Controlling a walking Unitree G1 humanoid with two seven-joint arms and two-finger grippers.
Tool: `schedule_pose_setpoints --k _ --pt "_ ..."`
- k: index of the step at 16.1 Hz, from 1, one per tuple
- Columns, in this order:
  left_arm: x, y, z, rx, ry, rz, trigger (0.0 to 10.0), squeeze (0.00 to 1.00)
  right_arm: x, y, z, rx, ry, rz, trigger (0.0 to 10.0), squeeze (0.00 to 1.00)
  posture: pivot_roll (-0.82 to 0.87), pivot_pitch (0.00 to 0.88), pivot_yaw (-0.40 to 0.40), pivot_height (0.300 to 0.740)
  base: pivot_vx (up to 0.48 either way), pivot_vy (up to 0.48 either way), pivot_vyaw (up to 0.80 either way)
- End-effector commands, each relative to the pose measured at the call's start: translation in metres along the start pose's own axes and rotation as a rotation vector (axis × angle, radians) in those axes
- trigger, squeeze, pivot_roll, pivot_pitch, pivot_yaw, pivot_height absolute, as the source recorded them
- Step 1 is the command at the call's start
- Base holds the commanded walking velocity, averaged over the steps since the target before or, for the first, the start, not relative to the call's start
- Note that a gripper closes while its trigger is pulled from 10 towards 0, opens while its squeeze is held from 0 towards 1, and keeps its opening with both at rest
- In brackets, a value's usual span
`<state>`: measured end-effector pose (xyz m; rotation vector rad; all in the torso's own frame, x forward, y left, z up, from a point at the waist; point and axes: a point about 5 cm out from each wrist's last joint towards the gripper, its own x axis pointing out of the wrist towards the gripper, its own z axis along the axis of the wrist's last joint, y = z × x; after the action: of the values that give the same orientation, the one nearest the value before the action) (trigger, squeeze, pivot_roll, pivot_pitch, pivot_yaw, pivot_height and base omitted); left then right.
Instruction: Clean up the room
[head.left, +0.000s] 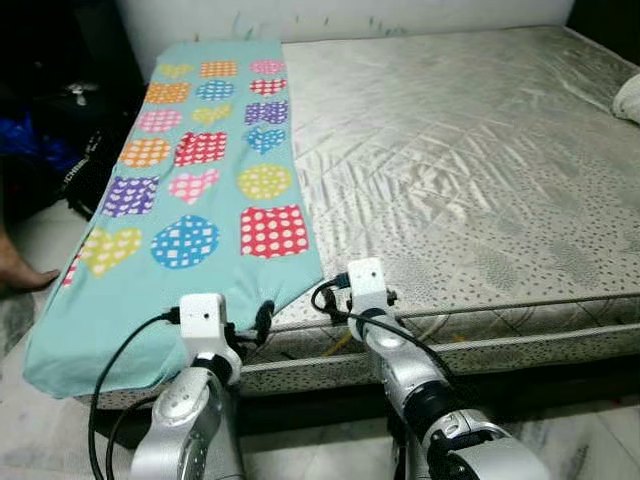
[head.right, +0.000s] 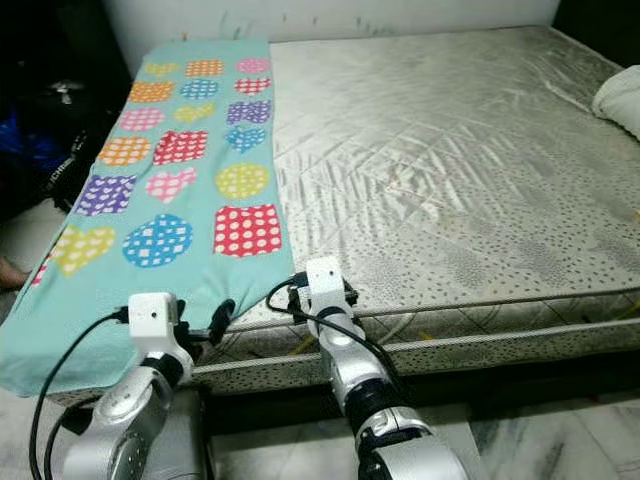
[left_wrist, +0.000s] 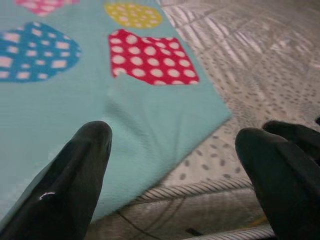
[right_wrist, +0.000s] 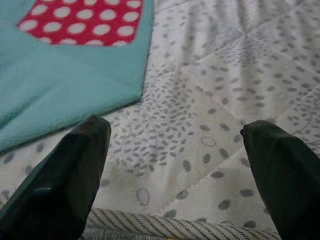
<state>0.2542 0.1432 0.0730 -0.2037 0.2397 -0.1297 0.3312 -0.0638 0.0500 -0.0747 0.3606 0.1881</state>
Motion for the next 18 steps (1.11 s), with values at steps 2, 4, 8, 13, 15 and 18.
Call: schedule_pose_setpoints --k 2,4,8,13,15,18 --pt "-0.001 0.016 0.005 0.034 -0.017 0.097 10.0 0.0 -0.001 -0.034 0.012 0.056 -0.104 -0.128 10.0 0.0 -0.03 0.064 0.017 0.532 0.0 0.0 0.0" --pt "-0.006 0.031 0.001 0.042 -0.019 0.154 10.0 0.0 -0.006 -0.065 0.018 0.074 -0.169 -0.197 10.0 0.0 -0.04 0.065 0.015 0.532 0.0 0.0 0.0" --pt "0.007 0.068 0.011 0.035 -0.032 0.254 10.0 0.0 -0.038 -0.122 0.017 0.051 -0.267 -0.292 10.0 0.0 -0.1 0.07 0.009 0.532 0.0 0.0 0.0" --pt "0.039 0.092 0.015 -0.039 0.022 0.274 10.0 0.0 -0.096 -0.139 0.007 -0.012 -0.278 -0.296 10.0 0.0 -0.18 0.086 0.029 0.532 0.0 0.0 0.0" --pt "0.052 0.087 0.011 -0.051 0.087 0.218 10.0 0.0 -0.111 -0.138 0.013 -0.021 -0.28 -0.296 10.0 0.0 -0.21 0.092 0.034 0.532 0.0 0.0 0.0" --pt "0.07 0.068 0.003 -0.035 0.202 0.113 10.0 0.0 -0.121 -0.139 0.021 -0.018 -0.272 -0.305 10.0 0.0 -0.23 0.096 0.036 0.532 0.0 0.0 0.0"
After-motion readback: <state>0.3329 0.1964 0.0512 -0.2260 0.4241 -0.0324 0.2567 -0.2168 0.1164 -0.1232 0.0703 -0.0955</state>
